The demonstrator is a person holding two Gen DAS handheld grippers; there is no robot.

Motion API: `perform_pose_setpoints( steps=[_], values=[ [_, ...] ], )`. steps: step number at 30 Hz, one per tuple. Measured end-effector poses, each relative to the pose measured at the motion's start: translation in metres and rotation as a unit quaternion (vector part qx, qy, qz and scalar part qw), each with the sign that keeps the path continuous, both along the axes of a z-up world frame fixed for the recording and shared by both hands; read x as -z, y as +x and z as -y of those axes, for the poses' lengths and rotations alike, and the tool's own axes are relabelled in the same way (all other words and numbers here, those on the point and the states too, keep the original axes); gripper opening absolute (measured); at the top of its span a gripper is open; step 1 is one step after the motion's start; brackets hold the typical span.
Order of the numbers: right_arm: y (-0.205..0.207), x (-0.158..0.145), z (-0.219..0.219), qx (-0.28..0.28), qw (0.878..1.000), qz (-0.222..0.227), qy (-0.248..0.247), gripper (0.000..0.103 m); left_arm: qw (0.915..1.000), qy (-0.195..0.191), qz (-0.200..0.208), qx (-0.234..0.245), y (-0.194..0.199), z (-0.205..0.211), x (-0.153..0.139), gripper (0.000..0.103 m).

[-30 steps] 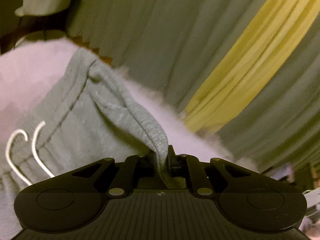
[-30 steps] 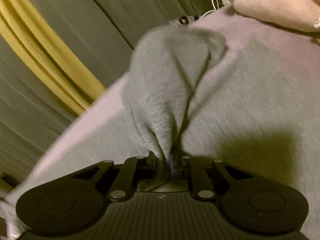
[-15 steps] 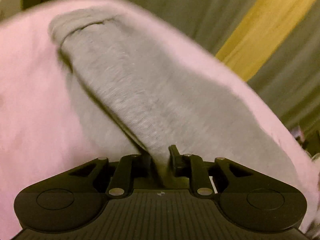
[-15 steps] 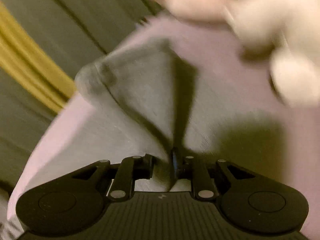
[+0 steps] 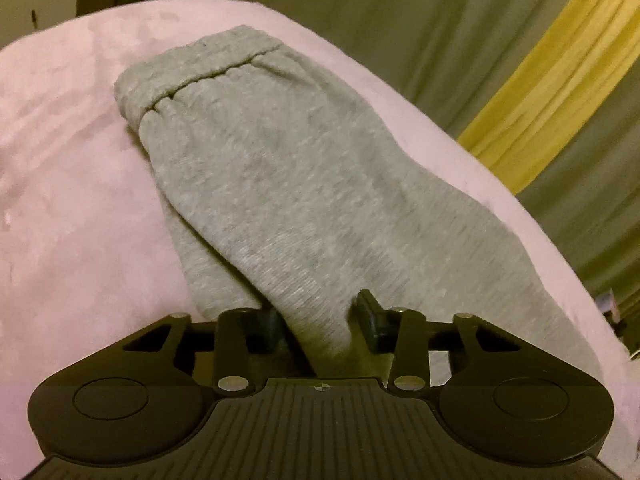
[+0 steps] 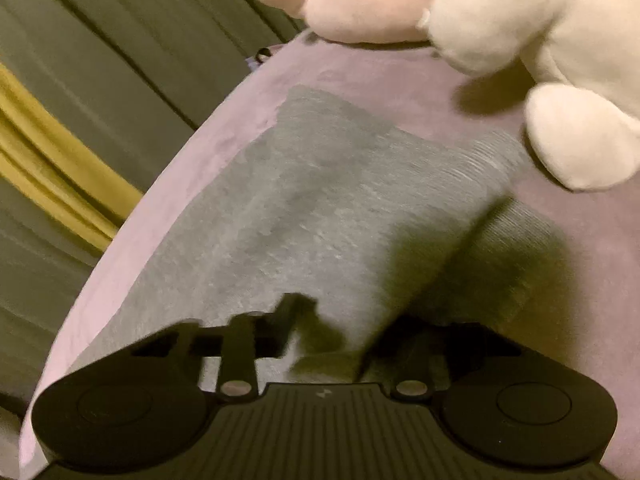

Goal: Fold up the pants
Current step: 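Lay one leg over the other with both grippers, then open both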

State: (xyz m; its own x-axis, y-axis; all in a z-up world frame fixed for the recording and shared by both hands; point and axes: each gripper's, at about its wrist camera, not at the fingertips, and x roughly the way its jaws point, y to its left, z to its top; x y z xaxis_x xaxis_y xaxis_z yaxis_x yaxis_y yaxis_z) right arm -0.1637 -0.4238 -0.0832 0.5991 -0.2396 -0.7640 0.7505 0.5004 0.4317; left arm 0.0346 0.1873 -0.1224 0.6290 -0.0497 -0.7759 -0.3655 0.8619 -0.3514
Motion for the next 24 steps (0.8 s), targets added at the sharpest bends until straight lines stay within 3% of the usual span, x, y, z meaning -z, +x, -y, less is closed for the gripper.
perform_pose_setpoints(
  steps=[2,6,10,11,13,17,19,21,23,24],
  values=[
    [-0.006,0.003,0.01,0.019,1.0,0.009,0.019,0.014,0.9999,-0.009,-0.001,-0.006,0.005,-0.003,0.0,0.03],
    [-0.012,0.009,0.017,0.038,0.998,0.026,0.048,0.016,0.9997,-0.02,0.002,-0.015,-0.003,-0.005,-0.01,0.025],
    [-0.009,0.01,0.019,0.035,0.998,0.027,0.05,0.016,0.9999,-0.002,-0.001,-0.012,0.0,-0.003,-0.008,0.019],
    [-0.007,0.009,0.019,0.034,0.998,0.024,0.046,0.008,0.9999,-0.002,0.0,-0.014,0.001,-0.004,-0.008,0.018],
    [-0.013,-0.001,0.013,0.033,0.998,0.031,0.032,0.005,0.9998,-0.014,0.007,-0.016,-0.003,-0.007,-0.012,0.017],
    [-0.033,-0.036,0.007,0.046,0.992,0.112,0.039,0.004,0.9994,-0.019,0.026,-0.013,-0.009,-0.012,-0.024,0.017],
    [-0.045,-0.05,0.008,0.05,0.989,0.137,0.037,0.004,0.9996,-0.003,0.029,-0.008,-0.013,-0.011,-0.028,0.017],
    [-0.047,-0.057,0.006,0.031,0.993,0.115,-0.004,0.005,0.9998,0.017,0.01,-0.005,-0.011,-0.009,-0.024,0.022],
    [-0.035,-0.047,0.008,-0.001,0.998,0.027,-0.056,0.009,0.9988,0.043,-0.015,-0.021,-0.011,-0.009,-0.017,0.041],
    [-0.03,-0.039,0.007,0.001,0.996,-0.042,-0.077,0.015,0.9966,0.065,-0.032,-0.04,-0.012,-0.01,-0.015,0.044]
  ],
)
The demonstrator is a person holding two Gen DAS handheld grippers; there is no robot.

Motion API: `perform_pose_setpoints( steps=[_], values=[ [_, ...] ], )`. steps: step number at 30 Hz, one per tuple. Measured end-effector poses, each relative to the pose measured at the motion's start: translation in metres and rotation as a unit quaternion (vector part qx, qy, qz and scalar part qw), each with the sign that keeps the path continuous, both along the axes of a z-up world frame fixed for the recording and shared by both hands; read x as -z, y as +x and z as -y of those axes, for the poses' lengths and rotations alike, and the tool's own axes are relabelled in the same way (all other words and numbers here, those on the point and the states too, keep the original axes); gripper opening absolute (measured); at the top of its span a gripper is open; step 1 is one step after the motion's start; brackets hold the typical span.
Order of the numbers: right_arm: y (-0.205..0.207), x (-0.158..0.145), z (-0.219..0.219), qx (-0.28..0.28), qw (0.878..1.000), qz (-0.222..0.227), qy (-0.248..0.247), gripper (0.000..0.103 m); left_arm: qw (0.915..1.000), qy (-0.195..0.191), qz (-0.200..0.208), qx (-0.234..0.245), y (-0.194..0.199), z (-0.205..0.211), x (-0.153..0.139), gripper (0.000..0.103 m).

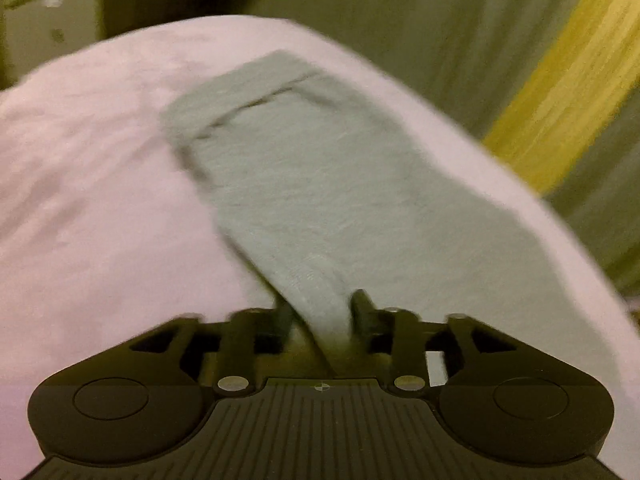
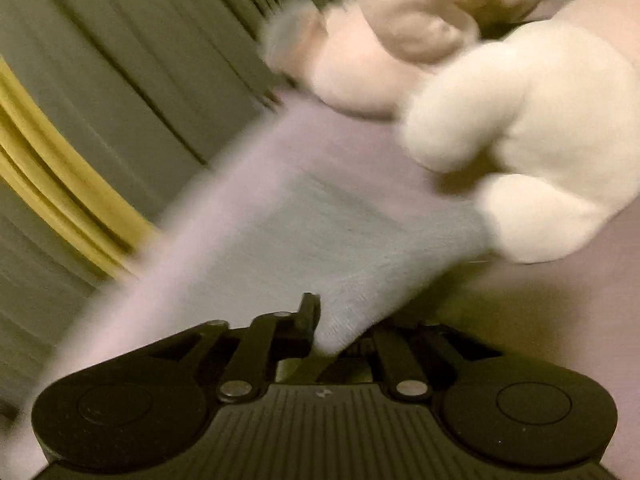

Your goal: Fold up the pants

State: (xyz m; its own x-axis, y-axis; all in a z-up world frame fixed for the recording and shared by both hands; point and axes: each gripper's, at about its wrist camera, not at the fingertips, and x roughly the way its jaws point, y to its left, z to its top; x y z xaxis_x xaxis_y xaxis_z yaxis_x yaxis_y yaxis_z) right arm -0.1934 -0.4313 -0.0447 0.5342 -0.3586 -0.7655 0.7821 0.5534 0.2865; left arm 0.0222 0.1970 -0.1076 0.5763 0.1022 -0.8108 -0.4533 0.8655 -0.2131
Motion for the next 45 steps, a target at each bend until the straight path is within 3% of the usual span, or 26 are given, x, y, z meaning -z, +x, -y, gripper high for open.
perform_pose_setpoints(
  steps=[2,4,6,8,11,16,19,21,23,26,29,30,32,34,36,39,45],
  values=[
    [-0.001,0.011,0.004,0.031,0.996,-0.079,-0.007,0.026,0.9997,0.019,-0.003,-0.016,-0.005,-0.003,-0.003,0.059],
    [-0.015,0.008,0.011,0.074,0.996,-0.055,0.009,0.03,0.9983,0.045,0.007,-0.036,-0.012,-0.001,-0.013,0.063],
    [-0.017,-0.002,0.01,0.092,0.994,-0.051,-0.014,0.04,0.9949,0.086,0.026,-0.046,-0.016,0.011,-0.027,0.07],
    [-0.011,-0.015,-0.001,0.081,0.994,-0.052,-0.056,0.041,0.9931,0.102,0.054,-0.015,-0.018,0.033,-0.039,0.085],
    [0.001,-0.033,-0.025,0.056,0.991,-0.024,-0.117,0.041,0.9898,0.095,0.095,0.047,-0.016,0.072,-0.042,0.097],
    [0.058,-0.032,-0.055,-0.066,0.99,-0.001,-0.127,0.041,0.9847,0.045,0.102,0.134,-0.006,0.132,-0.011,0.097],
    [0.094,-0.017,-0.069,-0.139,0.983,-0.002,-0.121,0.041,0.9787,0.06,0.082,0.178,-0.005,0.153,0.012,0.097],
    [0.113,-0.004,-0.071,-0.18,0.978,-0.001,-0.11,0.041,0.98,0.053,0.056,0.183,0.007,0.152,0.019,0.097],
    [0.128,0.012,-0.06,-0.2,0.975,-0.011,-0.095,0.041,0.9865,0.035,0.051,0.151,0.014,0.142,0.024,0.097],
    [0.136,0.031,-0.024,-0.162,0.981,-0.05,-0.088,0.038,0.9909,0.007,0.066,0.117,0.015,0.132,0.028,0.097],
    [0.131,0.025,0.012,-0.074,0.98,-0.086,-0.166,0.036,0.9906,0.026,0.065,0.117,0.016,0.138,0.028,0.099],
    [0.129,0.018,0.021,-0.043,0.975,-0.104,-0.189,0.044,0.9901,0.035,0.063,0.12,0.017,0.141,0.029,0.1],
    [0.116,0.004,0.035,-0.025,0.979,-0.07,-0.189,0.049,0.989,0.055,0.057,0.125,0.018,0.147,0.031,0.101],
    [0.106,-0.007,0.043,-0.03,0.983,-0.036,-0.175,0.05,0.9878,0.068,0.053,0.13,0.019,0.151,0.036,0.101],
    [0.11,-0.007,0.047,-0.059,0.985,-0.029,-0.159,0.061,0.9871,0.077,0.049,0.132,0.02,0.154,0.036,0.101],
    [0.114,-0.002,0.044,-0.09,0.985,-0.041,-0.143,0.063,0.9875,0.073,0.05,0.13,0.022,0.151,0.036,0.102],
    [0.136,0.008,0.06,-0.083,0.984,-0.067,-0.143,0.067,0.9889,0.064,0.057,0.122,0.017,0.155,0.033,0.102]
  ],
)
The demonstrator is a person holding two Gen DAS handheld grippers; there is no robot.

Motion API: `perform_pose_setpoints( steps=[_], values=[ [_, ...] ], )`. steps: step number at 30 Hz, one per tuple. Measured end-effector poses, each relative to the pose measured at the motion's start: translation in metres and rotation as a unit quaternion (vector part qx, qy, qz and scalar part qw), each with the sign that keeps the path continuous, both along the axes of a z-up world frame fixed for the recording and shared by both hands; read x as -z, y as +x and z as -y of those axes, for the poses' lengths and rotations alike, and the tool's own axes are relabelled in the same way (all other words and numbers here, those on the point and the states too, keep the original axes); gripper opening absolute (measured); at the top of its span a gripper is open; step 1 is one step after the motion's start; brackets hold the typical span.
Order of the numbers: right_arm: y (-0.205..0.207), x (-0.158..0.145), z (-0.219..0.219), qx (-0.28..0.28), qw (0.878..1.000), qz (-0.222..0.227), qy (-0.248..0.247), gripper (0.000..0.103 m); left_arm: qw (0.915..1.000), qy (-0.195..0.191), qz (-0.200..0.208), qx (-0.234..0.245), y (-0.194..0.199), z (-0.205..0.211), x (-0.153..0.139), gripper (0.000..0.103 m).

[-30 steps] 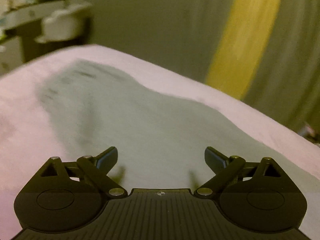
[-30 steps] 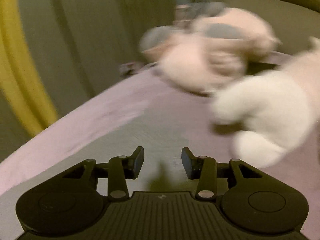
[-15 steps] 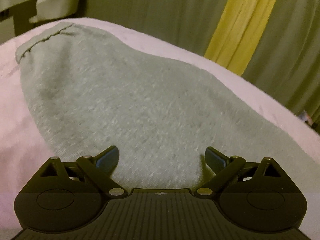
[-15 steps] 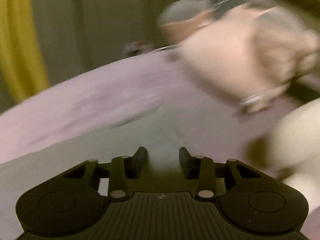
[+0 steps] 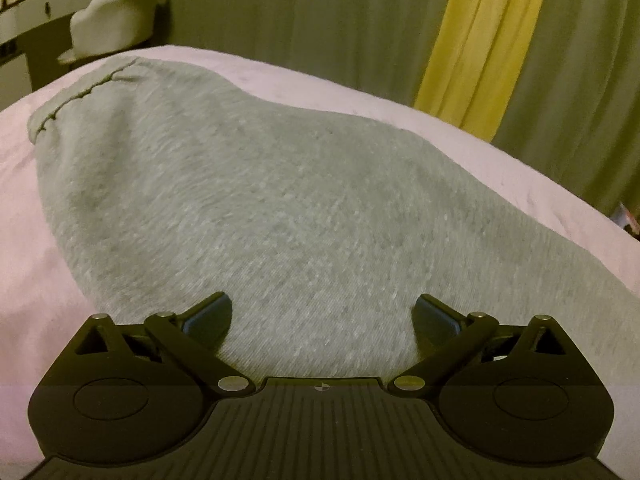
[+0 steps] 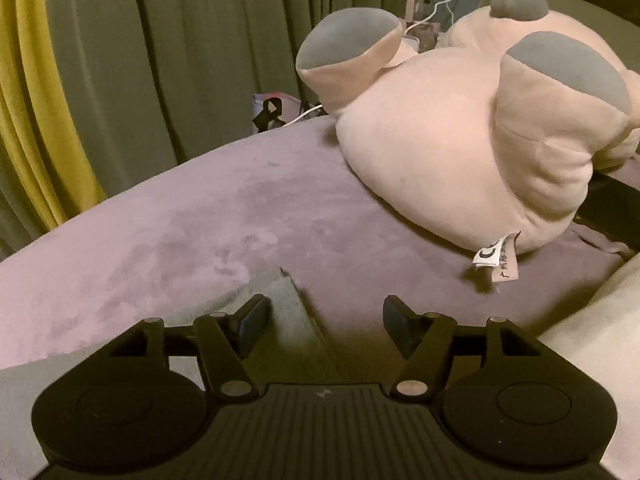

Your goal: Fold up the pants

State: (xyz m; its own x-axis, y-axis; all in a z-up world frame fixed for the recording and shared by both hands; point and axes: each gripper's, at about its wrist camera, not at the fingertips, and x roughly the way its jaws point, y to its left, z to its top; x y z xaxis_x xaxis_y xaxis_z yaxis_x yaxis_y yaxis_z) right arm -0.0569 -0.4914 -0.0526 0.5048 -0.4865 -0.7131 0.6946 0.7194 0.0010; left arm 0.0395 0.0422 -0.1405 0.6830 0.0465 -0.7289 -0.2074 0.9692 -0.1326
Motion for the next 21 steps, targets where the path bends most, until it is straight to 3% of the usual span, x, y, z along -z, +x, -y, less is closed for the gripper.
perform_pose_setpoints(
  steps=[5,8,10,11,12,16,21],
  values=[
    [-0.005,0.005,0.007,-0.005,1.0,0.015,0.02,0.082,0.9998,0.021,-0.005,0.004,0.0,0.006,0.003,0.103],
    [-0.002,0.011,0.007,-0.028,0.999,0.005,0.017,0.083,0.9996,0.025,-0.007,0.006,0.0,0.007,0.002,0.103],
    [-0.002,0.009,0.003,-0.05,0.998,0.028,0.017,0.069,0.9997,0.024,-0.007,0.006,0.0,0.007,0.002,0.103],
    [-0.001,0.009,0.001,-0.064,0.997,0.036,0.021,0.036,0.9997,0.025,-0.007,0.006,0.0,0.007,0.002,0.103],
    [0.001,0.009,-0.001,-0.068,0.997,0.031,0.023,0.02,0.9996,0.025,-0.007,0.006,0.0,0.008,0.002,0.103],
    [0.012,0.01,-0.002,-0.074,0.997,0.005,0.01,0.017,0.9996,0.027,-0.008,0.007,0.0,0.008,0.002,0.103],
    [0.002,-0.012,-0.003,-0.057,0.996,0.068,-0.013,0.002,0.9998,0.017,0.005,-0.002,-0.003,0.005,-0.001,0.103]
  ],
)
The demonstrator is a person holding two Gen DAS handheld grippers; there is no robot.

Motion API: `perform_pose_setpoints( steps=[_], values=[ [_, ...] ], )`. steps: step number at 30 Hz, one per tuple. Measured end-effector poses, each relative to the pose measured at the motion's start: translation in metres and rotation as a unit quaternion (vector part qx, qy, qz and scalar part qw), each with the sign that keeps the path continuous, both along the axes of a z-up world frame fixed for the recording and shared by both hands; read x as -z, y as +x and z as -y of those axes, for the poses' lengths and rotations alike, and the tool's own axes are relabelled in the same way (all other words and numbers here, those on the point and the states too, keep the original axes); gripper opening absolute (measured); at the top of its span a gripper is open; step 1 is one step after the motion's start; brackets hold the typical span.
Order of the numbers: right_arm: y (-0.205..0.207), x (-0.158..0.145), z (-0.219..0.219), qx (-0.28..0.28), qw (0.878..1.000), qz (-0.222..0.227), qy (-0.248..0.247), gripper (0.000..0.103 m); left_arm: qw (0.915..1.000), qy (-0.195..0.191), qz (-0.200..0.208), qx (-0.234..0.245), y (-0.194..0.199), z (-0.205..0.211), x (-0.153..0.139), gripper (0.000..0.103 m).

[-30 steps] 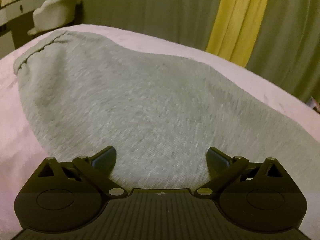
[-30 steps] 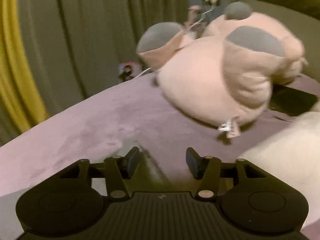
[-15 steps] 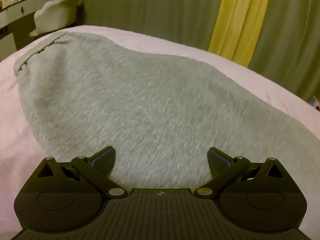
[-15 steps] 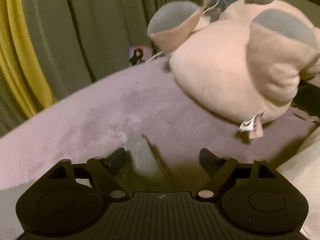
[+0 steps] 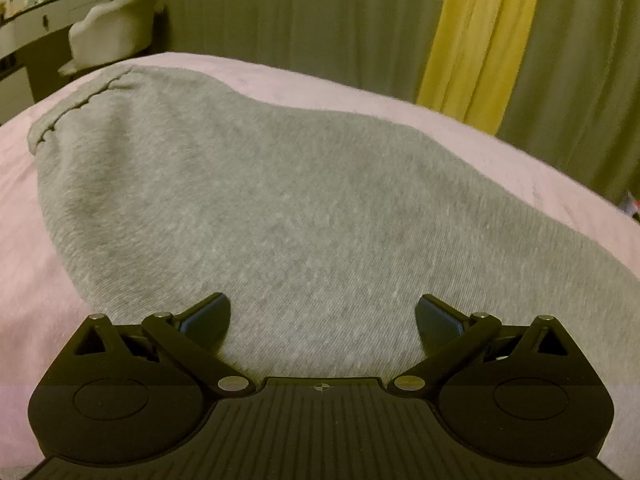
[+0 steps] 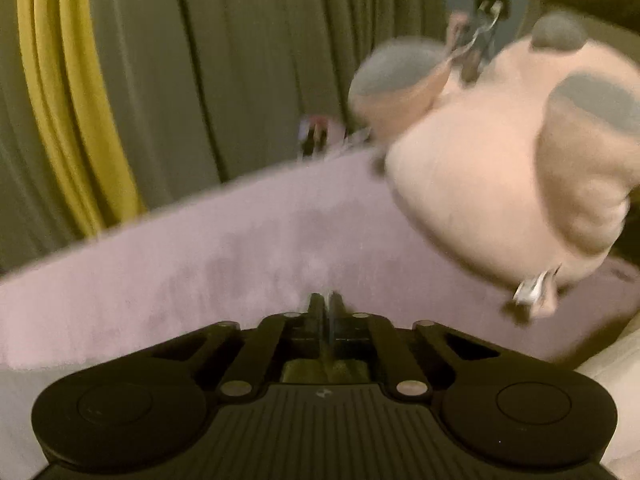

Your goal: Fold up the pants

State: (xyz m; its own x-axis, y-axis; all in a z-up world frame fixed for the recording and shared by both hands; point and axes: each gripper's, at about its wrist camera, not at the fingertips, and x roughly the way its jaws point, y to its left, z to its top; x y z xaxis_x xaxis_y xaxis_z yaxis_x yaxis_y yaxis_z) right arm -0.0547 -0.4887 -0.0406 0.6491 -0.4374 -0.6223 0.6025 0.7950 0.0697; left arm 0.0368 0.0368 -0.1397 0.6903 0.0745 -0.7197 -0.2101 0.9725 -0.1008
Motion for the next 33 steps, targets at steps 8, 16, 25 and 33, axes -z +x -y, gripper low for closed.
perform_pose_setpoints(
  steps=[8,16,25,33],
  values=[
    [0.009,-0.01,0.02,0.06,0.998,0.014,-0.027,0.002,0.9981,-0.032,0.033,-0.042,-0.008,-0.014,-0.003,0.103],
    [-0.033,-0.013,-0.007,0.02,0.997,0.041,0.057,0.003,0.9988,-0.017,0.028,-0.038,-0.009,-0.008,-0.003,0.103],
    [-0.006,0.024,-0.097,-0.182,0.968,-0.002,0.17,0.003,0.999,-0.014,0.026,-0.035,-0.009,-0.007,-0.003,0.103],
    [0.03,0.056,-0.124,-0.264,0.944,-0.055,0.189,0.035,0.999,-0.016,0.023,-0.034,-0.009,-0.008,-0.002,0.103]
  ],
)
